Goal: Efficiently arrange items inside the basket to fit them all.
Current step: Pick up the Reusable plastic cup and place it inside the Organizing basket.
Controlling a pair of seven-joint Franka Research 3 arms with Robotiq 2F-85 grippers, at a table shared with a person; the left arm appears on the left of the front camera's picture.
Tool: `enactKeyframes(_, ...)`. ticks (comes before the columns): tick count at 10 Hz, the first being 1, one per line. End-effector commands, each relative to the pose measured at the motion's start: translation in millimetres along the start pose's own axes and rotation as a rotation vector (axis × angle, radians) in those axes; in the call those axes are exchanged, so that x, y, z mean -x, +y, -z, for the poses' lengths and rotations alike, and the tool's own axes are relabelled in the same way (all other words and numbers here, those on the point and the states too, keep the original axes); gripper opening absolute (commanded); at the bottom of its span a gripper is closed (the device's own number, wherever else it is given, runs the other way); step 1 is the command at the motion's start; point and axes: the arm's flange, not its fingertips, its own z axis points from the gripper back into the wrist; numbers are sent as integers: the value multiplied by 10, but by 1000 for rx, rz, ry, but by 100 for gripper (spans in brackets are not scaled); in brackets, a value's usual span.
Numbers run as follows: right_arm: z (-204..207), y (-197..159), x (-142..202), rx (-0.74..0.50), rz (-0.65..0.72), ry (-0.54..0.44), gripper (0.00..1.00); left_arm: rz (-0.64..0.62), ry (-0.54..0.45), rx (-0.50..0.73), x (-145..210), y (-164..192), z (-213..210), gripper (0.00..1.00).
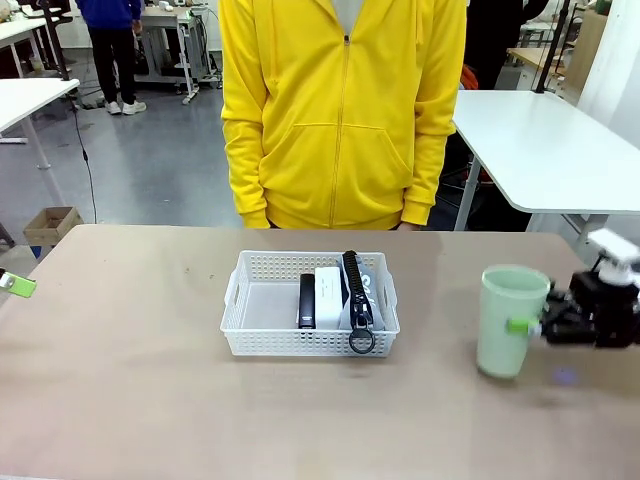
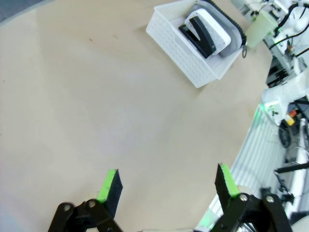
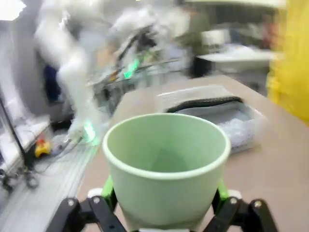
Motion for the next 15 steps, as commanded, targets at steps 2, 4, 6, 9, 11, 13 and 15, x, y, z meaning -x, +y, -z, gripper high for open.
enactKeyframes(2,94,701,-1052,282,239,-10,0,-5,7,-8,18,-23,0,100)
enactKeyframes(4,155,834,-1248,292,273,17,0,-5,7,-8,18,-23,0,100)
enactKeyframes(6,142,792,-1213,334,348,45,0,-5,7,-8,18,-23,0,100)
enactKeyframes(9,-38,285,-1575,298,263,13,0,-5,7,-8,18,-23,0,100)
enactKeyframes(11,-38,285,-1575,298,263,13,0,-5,7,-8,18,-23,0,100)
enactKeyframes(13,228,256,-1660,240,236,126,91,-5,7,-8,18,-23,0,100)
enactKeyframes(15,707,366,-2082,198,262,252,91,-5,7,-8,18,-23,0,100)
